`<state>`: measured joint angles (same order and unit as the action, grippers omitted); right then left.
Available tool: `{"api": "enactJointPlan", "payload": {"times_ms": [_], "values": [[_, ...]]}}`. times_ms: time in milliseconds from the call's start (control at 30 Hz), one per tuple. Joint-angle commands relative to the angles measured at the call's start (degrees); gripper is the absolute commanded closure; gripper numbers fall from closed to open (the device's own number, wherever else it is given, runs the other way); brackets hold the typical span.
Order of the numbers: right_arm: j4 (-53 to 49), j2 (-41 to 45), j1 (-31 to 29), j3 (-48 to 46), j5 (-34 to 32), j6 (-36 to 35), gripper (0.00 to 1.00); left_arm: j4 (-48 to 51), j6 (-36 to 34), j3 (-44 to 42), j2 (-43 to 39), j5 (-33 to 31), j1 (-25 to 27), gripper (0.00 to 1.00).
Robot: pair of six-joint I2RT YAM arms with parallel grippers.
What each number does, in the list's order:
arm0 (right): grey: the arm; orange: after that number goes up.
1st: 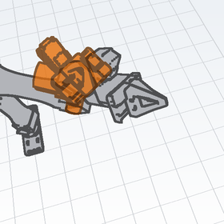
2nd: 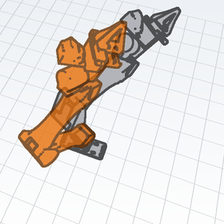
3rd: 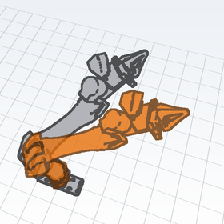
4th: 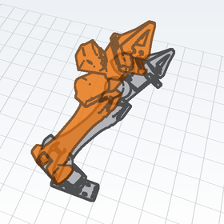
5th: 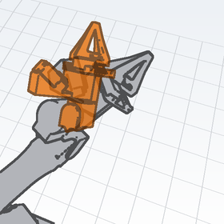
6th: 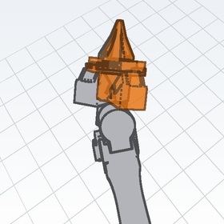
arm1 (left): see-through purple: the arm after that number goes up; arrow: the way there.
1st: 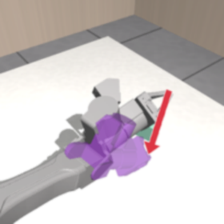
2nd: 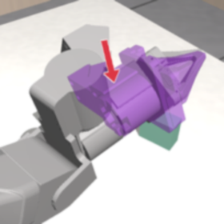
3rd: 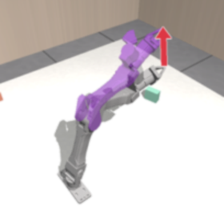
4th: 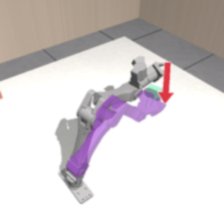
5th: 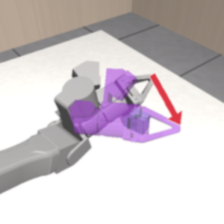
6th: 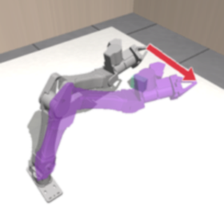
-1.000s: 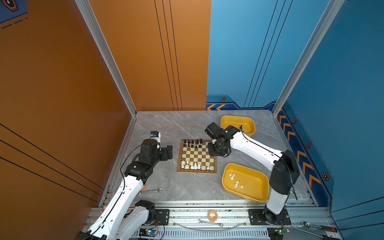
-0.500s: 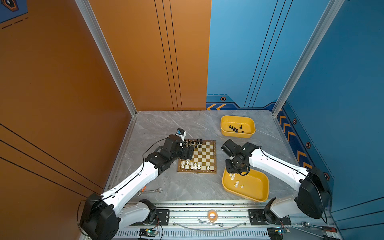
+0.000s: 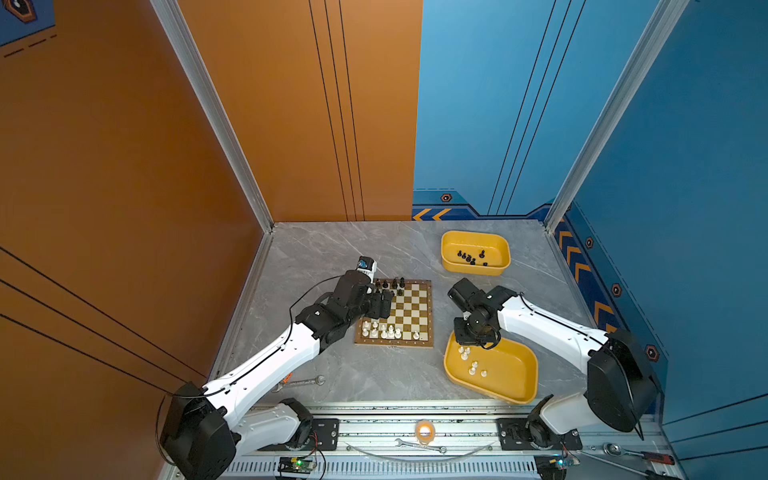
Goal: Set up the chess pieces on the board
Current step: 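Open the right gripper and return over the tub while the left gripper moves back, then lower the right gripper into the tub and grasp another white pawn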
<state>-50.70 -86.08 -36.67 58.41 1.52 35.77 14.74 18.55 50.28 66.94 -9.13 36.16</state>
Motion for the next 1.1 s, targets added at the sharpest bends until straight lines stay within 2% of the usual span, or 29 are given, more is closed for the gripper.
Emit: {"api": "enactJointPlan", "payload": {"times_ms": [0,1067], "values": [[1.28,-1.27,0.28,-0.49,1.93,-1.93,0.80,-0.20,1.04,1.75,0.74,-2.28,0.77,0.06],[4.29,-6.63,1.08,-2.36,4.01,-2.98,0.83,1.69,-0.18,3.63,3.02,-3.88,0.59,0.06]]}}
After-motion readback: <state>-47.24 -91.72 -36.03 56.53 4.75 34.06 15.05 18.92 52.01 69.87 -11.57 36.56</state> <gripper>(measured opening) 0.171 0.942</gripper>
